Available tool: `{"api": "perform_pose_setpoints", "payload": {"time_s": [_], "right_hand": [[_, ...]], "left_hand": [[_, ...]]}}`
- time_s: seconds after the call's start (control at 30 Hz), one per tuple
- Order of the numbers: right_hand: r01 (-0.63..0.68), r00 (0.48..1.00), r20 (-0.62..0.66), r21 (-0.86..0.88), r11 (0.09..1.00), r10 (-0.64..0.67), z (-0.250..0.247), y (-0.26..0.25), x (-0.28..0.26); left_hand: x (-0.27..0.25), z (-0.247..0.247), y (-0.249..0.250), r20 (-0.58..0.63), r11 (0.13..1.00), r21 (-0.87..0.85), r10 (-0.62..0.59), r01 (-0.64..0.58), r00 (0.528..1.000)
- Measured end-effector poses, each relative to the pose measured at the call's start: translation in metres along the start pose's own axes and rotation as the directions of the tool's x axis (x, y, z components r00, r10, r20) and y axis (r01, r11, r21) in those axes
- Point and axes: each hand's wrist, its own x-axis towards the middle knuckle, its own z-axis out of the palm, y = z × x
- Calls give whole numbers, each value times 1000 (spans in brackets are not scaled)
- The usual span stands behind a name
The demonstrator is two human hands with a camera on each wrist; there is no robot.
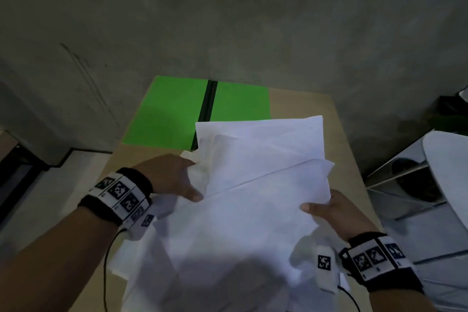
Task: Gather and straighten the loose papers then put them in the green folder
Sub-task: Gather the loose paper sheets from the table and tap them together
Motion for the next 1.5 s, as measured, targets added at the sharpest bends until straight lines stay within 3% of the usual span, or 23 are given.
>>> {"api": "perform_pose_setpoints", "payload": {"time_s": [0.2, 0.33, 0.43, 0.6, 0.7, 0.77, 0.87, 0.97, 1.03, 1.1, 1.23, 1.33, 1.4, 1.5], "right_hand": [[-83, 993, -73, 128, 988, 93, -9, 28, 25], [-170, 980, -68, 219, 961, 189, -7, 57, 30], [-254, 967, 52, 233, 939, 249, 2, 73, 33], [-258, 962, 148, 219, 941, 230, 19, 81, 33], [-274, 956, 173, 252, 928, 235, 32, 75, 23], [-304, 944, 192, 192, 933, 268, 42, 74, 17], [-249, 968, 71, 200, 948, 239, 49, 58, 2], [-89, 988, -98, 248, 965, 116, 37, 19, -23], [18, 990, -137, 244, 970, 16, 26, -3, -41], [74, 993, -107, 221, 972, -51, 20, -13, -52], [70, 991, -135, 366, 928, -22, 35, -13, -59], [131, 969, -236, 255, 958, -70, 52, -9, -57], [189, 923, -370, 189, 964, -109, 57, -16, -58], [276, 848, -514, 219, 936, -130, 42, -28, -67]], "left_hand": [[5, 29, -16, 296, 956, -264, -48, 130, 954], [3, 65, -55, 198, 796, -573, -97, 195, 975], [4, 89, -73, 156, 626, -751, -141, 210, 978], [13, 106, -70, 38, 585, -790, -251, 183, 967], [6, 119, -68, 150, 436, -873, -182, 217, 972], [-2, 125, -66, 167, 460, -863, -132, 209, 977], [-18, 119, -68, -3, 438, -895, -185, 80, 983], [-43, 92, -60, -226, 303, -939, -183, -164, 957], [-60, 72, -47, -354, 240, -919, -147, -314, 924], [-70, 63, -37, -403, 252, -895, -102, -368, 910], [-61, 74, -29, -382, 334, -874, -28, -352, 924], [-53, 79, -21, -443, 374, -843, -76, -386, 893], [-54, 70, -11, -531, 371, -804, -96, -465, 842], [-70, 51, 2, -702, 504, -616, -3, -605, 712]]}}
